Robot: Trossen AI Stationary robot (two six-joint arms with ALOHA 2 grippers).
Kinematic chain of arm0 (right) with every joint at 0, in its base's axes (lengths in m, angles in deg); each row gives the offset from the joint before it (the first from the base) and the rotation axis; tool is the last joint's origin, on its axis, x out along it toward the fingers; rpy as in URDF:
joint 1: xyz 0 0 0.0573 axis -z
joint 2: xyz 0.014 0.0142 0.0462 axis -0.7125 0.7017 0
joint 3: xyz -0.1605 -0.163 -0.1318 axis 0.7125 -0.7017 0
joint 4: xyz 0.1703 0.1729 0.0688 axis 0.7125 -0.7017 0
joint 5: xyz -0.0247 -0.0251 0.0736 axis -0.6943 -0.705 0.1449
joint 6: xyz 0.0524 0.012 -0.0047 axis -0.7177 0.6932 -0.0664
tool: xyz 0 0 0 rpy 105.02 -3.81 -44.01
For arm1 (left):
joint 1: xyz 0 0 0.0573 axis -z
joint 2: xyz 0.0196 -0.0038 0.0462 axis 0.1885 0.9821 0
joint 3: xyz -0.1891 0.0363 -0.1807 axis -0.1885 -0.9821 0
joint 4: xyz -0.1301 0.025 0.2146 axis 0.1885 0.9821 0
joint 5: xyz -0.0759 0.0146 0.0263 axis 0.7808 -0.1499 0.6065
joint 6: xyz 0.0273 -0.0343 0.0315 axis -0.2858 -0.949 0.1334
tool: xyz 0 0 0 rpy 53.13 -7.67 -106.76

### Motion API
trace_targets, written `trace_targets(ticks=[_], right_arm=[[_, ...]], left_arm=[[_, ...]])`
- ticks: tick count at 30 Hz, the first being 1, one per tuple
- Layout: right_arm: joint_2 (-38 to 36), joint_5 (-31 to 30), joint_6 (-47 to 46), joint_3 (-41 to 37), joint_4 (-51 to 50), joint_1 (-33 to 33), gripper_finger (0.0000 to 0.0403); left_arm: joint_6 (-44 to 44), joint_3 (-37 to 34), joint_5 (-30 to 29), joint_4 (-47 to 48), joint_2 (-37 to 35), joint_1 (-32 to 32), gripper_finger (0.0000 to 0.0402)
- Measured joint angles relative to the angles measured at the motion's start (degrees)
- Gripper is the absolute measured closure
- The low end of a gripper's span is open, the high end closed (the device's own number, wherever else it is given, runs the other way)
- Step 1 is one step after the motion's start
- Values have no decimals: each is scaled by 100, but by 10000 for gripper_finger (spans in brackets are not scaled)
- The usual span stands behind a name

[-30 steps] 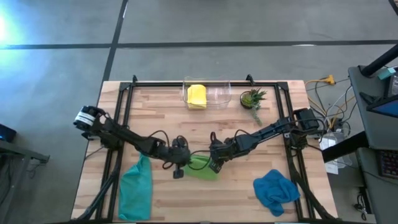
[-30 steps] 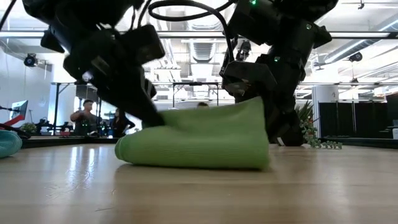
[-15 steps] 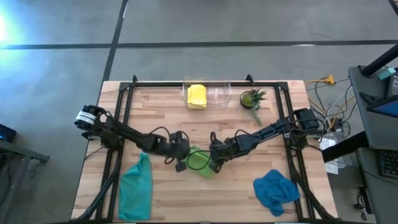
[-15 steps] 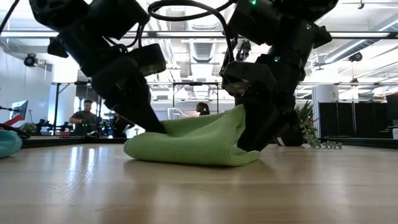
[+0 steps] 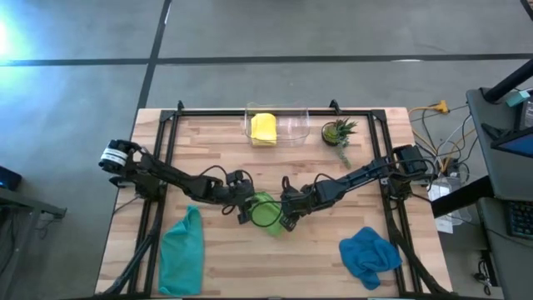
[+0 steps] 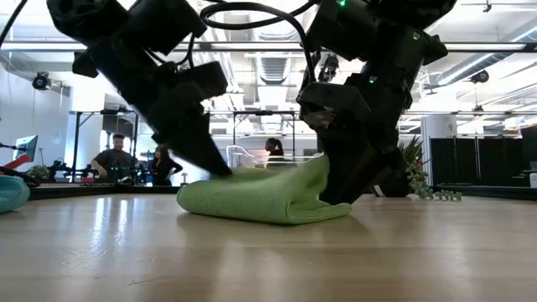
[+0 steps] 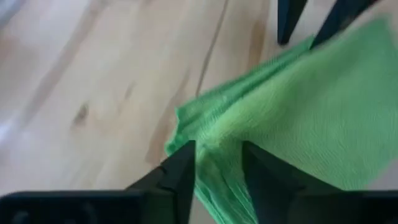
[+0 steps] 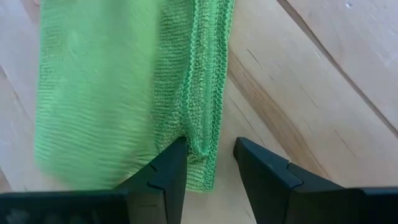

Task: Fold microfiber towels
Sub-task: Fold the green microfiber towel

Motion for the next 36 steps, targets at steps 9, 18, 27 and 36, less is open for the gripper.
trace_targets(ticks=[9,18,27,36], right_arm=[[-124,-97,-42,-12,-249,30,266],[-861,-676,-186,-131,-930,-9,266],[-1685,-1071,-1548,-550,-19,-356,266],[-1137,-665,-2106,-704,1698,-291,266]], left_arm=[[7,-2,-330,16,-420,-133,179],[-3,-154,458,199,-541,-129,169],[281,-104,666,-238,-515,-181,169],[596,-88,2118,-976,130,-536,226]])
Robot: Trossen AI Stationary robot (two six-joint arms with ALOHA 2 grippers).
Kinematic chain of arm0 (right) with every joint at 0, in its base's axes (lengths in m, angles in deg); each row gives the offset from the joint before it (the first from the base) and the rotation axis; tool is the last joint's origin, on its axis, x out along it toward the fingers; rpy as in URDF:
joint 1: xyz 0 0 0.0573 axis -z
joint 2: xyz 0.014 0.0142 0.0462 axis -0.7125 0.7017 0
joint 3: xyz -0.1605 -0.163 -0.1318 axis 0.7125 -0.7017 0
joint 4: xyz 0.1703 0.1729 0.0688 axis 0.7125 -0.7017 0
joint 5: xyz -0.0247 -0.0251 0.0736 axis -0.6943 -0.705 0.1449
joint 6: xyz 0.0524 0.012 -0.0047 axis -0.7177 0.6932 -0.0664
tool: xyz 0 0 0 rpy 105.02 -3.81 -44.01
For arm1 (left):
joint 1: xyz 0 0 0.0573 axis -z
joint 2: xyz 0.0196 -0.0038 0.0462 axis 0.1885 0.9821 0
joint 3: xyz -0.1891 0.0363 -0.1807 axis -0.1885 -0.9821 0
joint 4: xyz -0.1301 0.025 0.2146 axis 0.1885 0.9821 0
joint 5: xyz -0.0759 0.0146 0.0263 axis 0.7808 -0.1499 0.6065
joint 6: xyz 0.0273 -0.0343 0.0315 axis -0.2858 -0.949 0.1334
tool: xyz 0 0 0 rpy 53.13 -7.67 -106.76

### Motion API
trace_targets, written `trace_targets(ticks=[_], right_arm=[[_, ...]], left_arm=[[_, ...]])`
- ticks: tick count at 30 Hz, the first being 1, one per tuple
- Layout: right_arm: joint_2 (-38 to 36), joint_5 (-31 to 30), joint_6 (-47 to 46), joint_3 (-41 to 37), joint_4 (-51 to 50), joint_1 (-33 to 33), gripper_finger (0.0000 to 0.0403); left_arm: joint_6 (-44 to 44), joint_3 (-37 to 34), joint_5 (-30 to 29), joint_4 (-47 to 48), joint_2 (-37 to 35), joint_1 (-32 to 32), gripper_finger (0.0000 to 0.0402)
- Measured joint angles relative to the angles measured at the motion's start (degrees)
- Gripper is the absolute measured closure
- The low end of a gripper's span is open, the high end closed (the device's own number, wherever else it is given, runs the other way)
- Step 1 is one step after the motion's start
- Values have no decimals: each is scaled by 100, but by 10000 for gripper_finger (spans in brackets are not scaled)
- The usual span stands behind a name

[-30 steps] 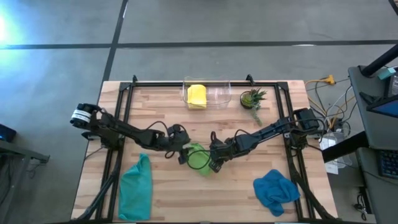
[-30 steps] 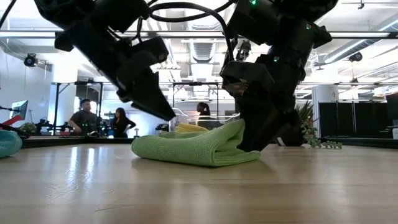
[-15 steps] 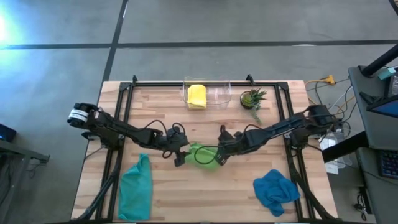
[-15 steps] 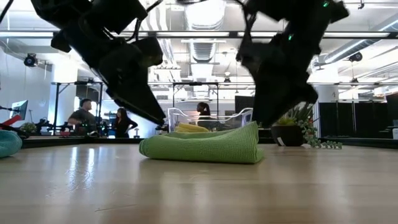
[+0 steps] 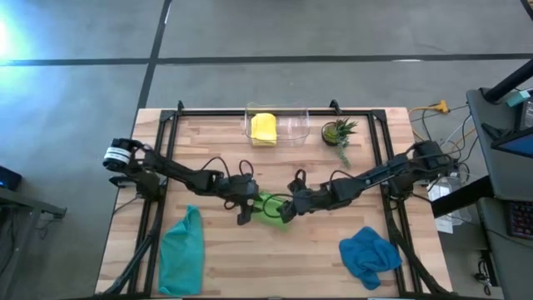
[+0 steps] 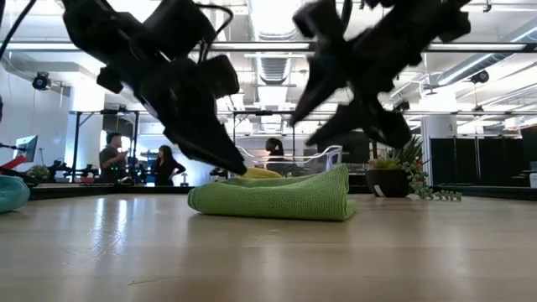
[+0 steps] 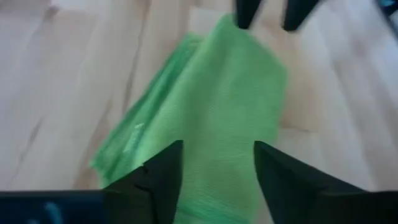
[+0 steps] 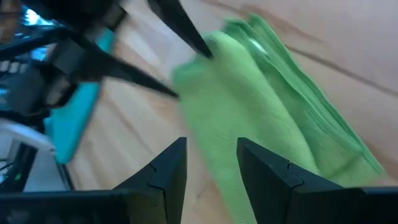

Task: Fold microfiber towels
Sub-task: Fold the green microfiber towel

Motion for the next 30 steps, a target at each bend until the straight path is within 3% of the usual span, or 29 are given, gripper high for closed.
trace_targets(ticks=[7,12,20,25,30], right_arm=[[272,58,-693,-11,-792,46,266],[269,62,-744,-11,-1444,72,266],[-280,-227,-571,-9,-1436,62,266],[-803,-478,-248,-9,-1422,-133,266],[-988,-724,-1016,-9,-1409,-700,266]], left_arm=[[3,1,75,-25,100,-226,327],[42,-1,61,23,100,-371,375],[10,31,60,86,35,-457,398],[234,261,452,71,48,-457,398],[638,596,499,97,286,-556,398]])
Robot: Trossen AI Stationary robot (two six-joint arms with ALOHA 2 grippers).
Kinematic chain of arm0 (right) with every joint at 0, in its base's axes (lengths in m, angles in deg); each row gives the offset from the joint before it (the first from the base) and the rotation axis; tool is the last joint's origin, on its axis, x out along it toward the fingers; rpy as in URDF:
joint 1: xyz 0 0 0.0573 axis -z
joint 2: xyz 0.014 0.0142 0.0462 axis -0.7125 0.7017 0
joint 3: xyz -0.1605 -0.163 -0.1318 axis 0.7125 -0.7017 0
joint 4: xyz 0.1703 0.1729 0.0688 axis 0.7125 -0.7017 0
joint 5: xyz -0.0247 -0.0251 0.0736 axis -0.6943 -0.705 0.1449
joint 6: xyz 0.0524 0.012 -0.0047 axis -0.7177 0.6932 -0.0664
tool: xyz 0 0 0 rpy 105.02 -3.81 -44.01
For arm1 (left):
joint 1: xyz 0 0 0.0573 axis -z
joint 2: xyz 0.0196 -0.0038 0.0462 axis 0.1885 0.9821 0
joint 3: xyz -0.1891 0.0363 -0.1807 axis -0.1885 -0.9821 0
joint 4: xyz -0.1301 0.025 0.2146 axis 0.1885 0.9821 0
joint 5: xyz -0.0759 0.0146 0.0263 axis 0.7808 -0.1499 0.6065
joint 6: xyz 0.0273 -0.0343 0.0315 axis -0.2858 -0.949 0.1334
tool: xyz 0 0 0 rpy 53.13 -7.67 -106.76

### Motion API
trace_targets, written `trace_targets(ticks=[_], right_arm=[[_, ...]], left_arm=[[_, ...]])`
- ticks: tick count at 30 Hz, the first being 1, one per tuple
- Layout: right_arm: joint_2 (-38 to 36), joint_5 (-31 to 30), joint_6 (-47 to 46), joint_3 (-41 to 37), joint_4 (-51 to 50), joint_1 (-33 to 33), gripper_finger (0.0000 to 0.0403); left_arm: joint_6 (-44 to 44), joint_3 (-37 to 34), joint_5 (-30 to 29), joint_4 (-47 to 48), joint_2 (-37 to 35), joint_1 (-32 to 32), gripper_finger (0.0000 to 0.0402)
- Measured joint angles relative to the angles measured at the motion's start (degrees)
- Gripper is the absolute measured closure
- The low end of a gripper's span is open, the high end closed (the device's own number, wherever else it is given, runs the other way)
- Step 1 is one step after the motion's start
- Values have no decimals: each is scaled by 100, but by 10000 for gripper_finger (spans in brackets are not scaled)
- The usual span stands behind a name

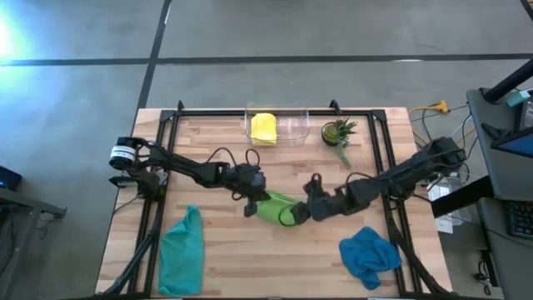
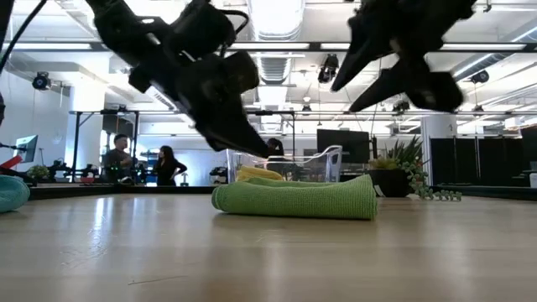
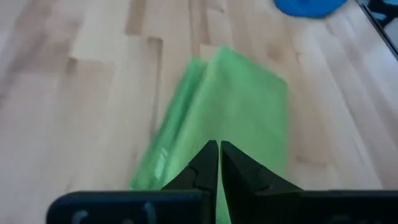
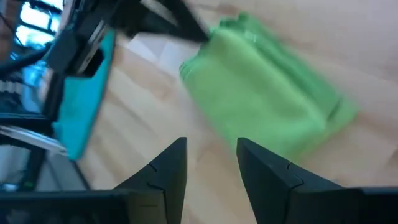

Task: Fold microfiber towels
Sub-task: Fold the green microfiber towel, then put the green microfiber towel into the transparent bin

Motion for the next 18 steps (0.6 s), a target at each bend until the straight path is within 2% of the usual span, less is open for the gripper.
trace_targets(ticks=[5,8,12,15,18], right_arm=[[91,-102,-1362,0,170,-561,266],[299,-71,-1595,1,380,-730,266],[709,42,-1859,154,417,-731,266],[1060,266,-1829,329,441,-655,266],[1389,554,-1826,392,417,-567,266]], left_arm=[[12,540,-2,259,562,-269,398],[17,958,-2,507,1016,-399,398],[169,1506,-2,1346,1516,-465,398],[300,1804,-9,1888,1681,-462,398],[311,1810,-11,2075,1682,-450,398]])
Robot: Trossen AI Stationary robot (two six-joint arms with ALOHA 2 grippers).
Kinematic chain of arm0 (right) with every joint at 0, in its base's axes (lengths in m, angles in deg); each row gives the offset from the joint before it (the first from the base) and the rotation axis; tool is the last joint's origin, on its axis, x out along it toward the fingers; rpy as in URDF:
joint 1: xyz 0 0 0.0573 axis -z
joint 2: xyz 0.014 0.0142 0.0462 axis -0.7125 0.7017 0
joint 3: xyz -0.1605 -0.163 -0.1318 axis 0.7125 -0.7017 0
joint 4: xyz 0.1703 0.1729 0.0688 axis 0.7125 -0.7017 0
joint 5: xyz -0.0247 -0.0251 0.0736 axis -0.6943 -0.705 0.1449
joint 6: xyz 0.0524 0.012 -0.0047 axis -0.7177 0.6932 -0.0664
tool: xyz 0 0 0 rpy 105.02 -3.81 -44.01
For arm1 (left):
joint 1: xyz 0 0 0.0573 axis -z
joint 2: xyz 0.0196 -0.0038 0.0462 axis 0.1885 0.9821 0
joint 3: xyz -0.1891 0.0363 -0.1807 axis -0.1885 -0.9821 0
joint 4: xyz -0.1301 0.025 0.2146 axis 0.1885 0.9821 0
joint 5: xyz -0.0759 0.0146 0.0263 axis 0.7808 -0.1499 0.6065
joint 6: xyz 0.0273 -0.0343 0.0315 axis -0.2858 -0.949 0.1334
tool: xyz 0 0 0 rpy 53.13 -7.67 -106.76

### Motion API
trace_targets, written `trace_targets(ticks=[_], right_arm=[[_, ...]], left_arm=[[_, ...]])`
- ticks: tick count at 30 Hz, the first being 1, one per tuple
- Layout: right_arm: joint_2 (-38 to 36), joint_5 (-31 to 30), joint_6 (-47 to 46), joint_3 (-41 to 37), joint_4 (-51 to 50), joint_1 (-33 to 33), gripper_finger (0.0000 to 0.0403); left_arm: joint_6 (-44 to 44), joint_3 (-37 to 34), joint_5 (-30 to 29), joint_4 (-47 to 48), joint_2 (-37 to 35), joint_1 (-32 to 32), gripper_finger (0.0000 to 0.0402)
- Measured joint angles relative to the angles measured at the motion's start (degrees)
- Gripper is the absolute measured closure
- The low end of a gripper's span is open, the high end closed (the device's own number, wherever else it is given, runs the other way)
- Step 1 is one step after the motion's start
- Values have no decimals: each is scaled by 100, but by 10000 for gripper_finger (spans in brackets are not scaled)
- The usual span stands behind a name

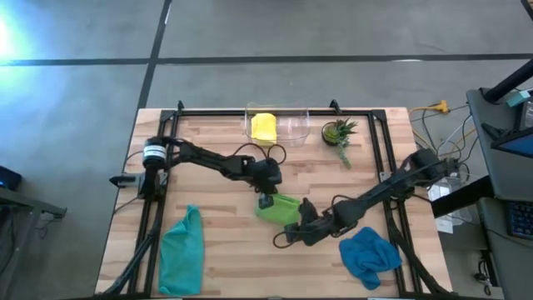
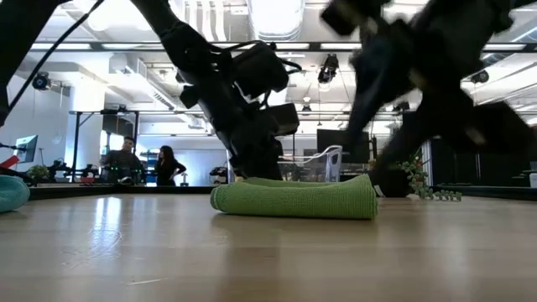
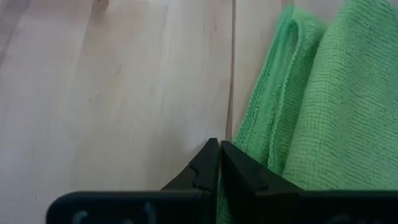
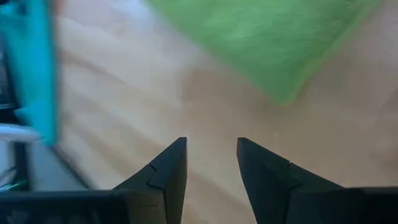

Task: Fold microfiber towels
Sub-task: Put the green microfiber towel into the transparent bin

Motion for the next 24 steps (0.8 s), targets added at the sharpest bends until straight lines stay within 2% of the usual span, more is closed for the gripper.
trace_targets(ticks=[8,16,19,24], right_arm=[[256,85,234,-8,-973,291,266],[-40,32,1086,-25,-1323,782,266],[-295,-150,1211,-23,-1507,786,266],[-624,-355,1422,-34,-1667,703,266]], left_arm=[[-258,-203,54,534,-350,199,398],[-545,-258,590,999,-496,508,398],[-506,-281,569,1358,-639,513,398],[-458,-305,217,1797,-1059,420,398]])
